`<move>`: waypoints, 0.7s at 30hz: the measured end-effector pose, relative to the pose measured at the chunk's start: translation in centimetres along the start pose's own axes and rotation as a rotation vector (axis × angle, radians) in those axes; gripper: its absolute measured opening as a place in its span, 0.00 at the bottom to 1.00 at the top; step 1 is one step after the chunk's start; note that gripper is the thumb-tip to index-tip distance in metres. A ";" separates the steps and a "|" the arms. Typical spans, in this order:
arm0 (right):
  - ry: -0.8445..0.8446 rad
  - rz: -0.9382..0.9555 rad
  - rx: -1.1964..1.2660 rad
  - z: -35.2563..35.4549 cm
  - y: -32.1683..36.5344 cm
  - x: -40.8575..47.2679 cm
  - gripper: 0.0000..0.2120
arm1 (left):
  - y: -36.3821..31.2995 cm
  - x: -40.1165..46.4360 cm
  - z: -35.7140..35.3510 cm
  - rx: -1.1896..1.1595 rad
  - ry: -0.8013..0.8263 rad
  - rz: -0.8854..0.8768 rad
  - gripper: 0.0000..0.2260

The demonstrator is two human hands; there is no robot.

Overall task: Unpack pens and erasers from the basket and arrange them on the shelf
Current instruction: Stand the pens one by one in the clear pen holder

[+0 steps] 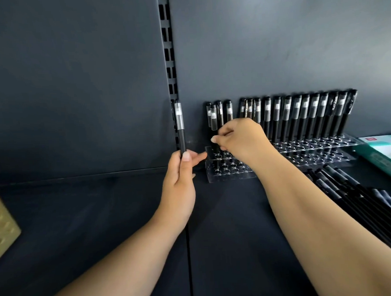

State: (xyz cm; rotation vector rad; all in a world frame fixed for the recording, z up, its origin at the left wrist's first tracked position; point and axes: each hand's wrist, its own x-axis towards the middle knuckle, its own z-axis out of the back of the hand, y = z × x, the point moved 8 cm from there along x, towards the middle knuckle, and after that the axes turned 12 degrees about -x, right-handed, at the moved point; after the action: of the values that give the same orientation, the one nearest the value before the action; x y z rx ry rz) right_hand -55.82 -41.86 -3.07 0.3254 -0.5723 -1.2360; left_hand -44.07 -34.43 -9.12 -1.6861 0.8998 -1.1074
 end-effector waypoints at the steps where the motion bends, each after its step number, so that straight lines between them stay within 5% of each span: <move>1: 0.013 -0.003 -0.010 0.0 0.0 0.0 0.09 | -0.1 0.0 0.1 0.001 -0.004 -0.006 0.11; 7: 0.142 -0.029 -0.181 1.2 0.8 -0.1 0.17 | -1.0 -0.3 0.2 0.019 -0.009 -0.075 0.10; 13: 0.203 0.053 0.429 3.9 3.6 -2.4 0.07 | -2.0 -1.0 -0.5 0.089 0.051 -0.168 0.11; 21: 0.243 0.168 0.412 3.2 5.5 -3.0 0.08 | -3.2 -1.4 -1.3 0.234 0.176 -0.314 0.11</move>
State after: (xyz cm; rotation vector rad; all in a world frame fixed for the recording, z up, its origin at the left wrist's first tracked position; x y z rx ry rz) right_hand -53.96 -37.11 1.79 0.7475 -0.6277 -0.8945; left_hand -45.44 -32.50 -6.30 -1.5850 0.5936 -1.5294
